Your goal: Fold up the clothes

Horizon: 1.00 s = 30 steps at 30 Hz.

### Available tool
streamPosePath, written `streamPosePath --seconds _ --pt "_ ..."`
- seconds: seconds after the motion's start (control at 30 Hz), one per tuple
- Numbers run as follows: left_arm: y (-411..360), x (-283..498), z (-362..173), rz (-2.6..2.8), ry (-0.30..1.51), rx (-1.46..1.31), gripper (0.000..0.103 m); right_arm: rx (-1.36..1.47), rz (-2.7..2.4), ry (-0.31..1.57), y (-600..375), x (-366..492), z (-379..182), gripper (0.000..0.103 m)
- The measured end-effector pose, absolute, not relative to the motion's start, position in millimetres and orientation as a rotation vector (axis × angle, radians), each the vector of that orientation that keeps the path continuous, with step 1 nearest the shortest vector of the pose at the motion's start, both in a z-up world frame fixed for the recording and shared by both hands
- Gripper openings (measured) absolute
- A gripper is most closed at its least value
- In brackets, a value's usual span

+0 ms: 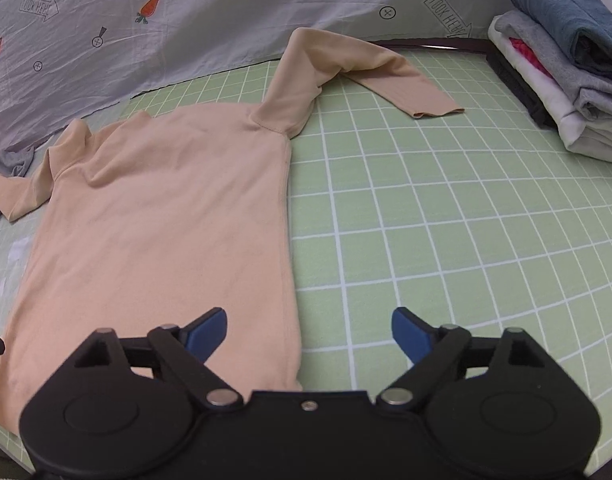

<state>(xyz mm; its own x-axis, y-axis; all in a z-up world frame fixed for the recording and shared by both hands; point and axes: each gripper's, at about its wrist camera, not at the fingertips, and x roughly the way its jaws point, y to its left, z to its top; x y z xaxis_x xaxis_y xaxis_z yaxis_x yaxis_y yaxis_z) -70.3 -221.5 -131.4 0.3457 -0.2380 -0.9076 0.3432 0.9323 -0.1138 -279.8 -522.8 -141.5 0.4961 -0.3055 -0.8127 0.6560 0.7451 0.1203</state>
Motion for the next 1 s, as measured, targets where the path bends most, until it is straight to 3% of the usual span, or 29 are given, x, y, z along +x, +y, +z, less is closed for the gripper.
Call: streamPosePath --seconds 0.1,0.53,0.6,0.67,0.77,0.9,0.97,1.0 --pt "-242 -58 -139 -0.383 1.180 0.142 0.090 0.433 -0.613 0.853 -543 -268 -142 0.103" --pt "-318 -7 -166 -0.349 1.206 0.205 0.091 0.313 -0.705 0.835 -668 -208 -155 0.101" --pt "-324 -6 -169 -0.332 1.209 0.215 0.093 0.258 -0.711 0.838 -691 -196 -159 0.093" --pt "-330 -5 -172 -0.321 1.211 0.237 0.098 0.225 -0.700 0.836 -708 -186 -164 0.070" --pt "-337 -6 -174 -0.322 1.209 0.276 0.101 0.197 -0.669 0.833 -732 -171 -170 0.049" --pt "-340 -2 -174 -0.324 1.226 0.280 0.103 0.196 -0.701 0.832 -746 -162 -177 0.033" --pt "-341 0 -175 -0.325 1.235 0.282 0.103 0.234 -0.701 0.842 -752 -162 -181 0.013" --pt "-342 1 -175 -0.325 1.239 0.283 0.103 0.249 -0.704 0.834 -752 -165 -181 0.009"
